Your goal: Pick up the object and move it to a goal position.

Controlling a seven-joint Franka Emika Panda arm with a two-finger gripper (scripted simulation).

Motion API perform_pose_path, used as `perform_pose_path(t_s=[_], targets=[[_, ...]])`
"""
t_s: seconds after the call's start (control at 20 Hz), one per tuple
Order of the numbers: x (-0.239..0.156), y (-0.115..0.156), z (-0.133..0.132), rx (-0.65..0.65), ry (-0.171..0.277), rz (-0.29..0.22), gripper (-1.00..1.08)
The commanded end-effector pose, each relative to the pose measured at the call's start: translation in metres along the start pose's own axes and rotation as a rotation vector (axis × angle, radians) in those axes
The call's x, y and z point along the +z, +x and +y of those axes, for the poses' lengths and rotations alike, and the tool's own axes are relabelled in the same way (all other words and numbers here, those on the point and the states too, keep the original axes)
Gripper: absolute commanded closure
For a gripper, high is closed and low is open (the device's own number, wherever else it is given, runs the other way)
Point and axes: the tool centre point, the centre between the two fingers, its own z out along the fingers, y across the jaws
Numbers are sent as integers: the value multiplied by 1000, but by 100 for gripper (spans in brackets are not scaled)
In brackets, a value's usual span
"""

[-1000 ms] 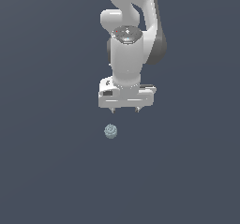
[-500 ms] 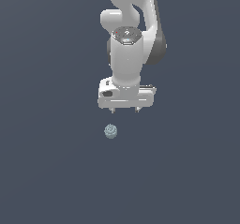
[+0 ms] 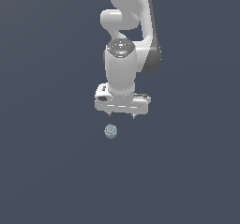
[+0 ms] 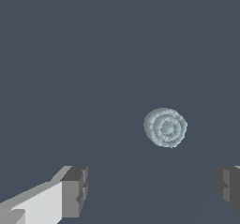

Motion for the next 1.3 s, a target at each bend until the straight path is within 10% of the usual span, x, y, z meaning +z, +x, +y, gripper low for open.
perform_pose_path(t_s=[0.0,1.25], targets=[[11,2,6,62,-1,-5,-92],[85,9,54,496,-32,-32,-92]])
